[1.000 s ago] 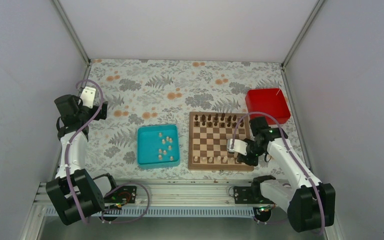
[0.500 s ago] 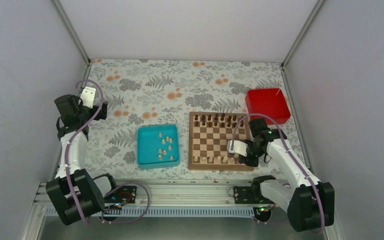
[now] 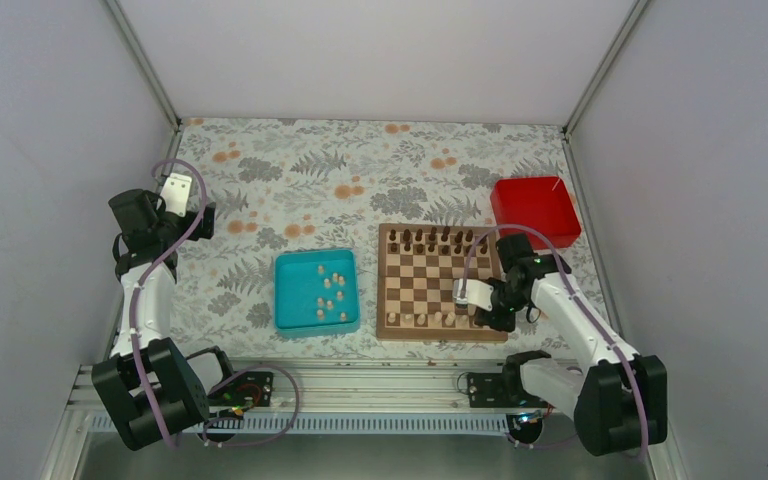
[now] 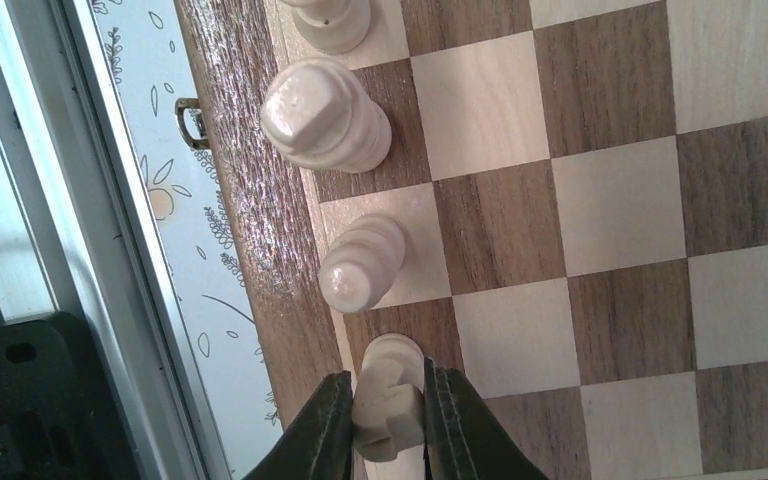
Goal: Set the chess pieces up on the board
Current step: Place the chess piece on the chessboard, then pick up the chess piece from the storage box.
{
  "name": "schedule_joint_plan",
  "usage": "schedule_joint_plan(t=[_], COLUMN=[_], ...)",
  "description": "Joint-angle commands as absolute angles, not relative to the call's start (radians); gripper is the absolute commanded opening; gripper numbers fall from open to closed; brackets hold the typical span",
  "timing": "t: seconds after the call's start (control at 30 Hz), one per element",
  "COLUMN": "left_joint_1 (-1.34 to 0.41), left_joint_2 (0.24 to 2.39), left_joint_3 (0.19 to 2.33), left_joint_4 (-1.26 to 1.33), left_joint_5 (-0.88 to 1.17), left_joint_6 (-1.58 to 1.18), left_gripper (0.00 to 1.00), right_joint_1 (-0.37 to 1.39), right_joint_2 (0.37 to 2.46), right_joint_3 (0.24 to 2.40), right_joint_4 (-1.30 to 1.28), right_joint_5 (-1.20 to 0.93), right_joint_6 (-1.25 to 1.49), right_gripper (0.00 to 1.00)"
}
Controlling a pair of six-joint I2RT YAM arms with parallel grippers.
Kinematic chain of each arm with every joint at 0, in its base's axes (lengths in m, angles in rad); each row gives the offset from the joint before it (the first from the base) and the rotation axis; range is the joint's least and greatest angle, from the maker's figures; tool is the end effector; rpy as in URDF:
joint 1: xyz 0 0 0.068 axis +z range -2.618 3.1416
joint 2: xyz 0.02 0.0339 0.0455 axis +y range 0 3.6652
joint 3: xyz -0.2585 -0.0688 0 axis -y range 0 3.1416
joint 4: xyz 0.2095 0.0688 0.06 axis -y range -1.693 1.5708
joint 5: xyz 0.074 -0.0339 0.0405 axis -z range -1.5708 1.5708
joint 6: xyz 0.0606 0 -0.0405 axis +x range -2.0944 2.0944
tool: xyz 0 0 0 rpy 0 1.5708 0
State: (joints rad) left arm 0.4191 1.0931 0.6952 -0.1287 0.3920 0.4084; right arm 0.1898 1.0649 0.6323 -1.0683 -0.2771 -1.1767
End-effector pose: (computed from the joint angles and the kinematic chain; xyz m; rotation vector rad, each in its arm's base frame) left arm 0.2195 0.0724 0.2519 0.2223 2.0433 0.1011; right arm 0.1141 0.0388 0.1743 -1.8628 2.2656 0.3116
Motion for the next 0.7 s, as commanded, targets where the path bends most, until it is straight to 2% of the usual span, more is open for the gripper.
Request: schedule_joint_plan(t=[0.0,0.13,0.3,0.53,0.67], left_joint_1=[0.425,0.425,0.425,0.426,0.426], left_joint_2=[1.103,1.107,1.103,1.066,1.058], left_joint_3=[0.714,0.713,0.709,0.706,0.703], left_joint_4=[-0.106,-0.106,-0.104,-0.110,-0.109], left_joint_5=[0.394,0.397,0.397,0.417,0.425], left_joint_6=[0.419,0.420,0.422,0.420,0.422], left_gripper=[1.00,1.00,1.00,1.00,1.00], right_joint_1=[0.202,0.201,0.200,0.205,0.301], right_joint_2=[1.086,1.077,0.998,1.020,1.121], right_joint_3=[0.640,0.651,0.713,0.943,1.107], right_joint_4=[-1.069,-1.072,-1.087,-1.163,-1.142], right_joint_5=[-0.291,-0.258,-0.234,-0.306,-0.343], right_joint_6=[-1.173,-1.159,-1.137,-1.119,-1.035], right_gripper=[0.10,0.20,0.47,0.54,0.56])
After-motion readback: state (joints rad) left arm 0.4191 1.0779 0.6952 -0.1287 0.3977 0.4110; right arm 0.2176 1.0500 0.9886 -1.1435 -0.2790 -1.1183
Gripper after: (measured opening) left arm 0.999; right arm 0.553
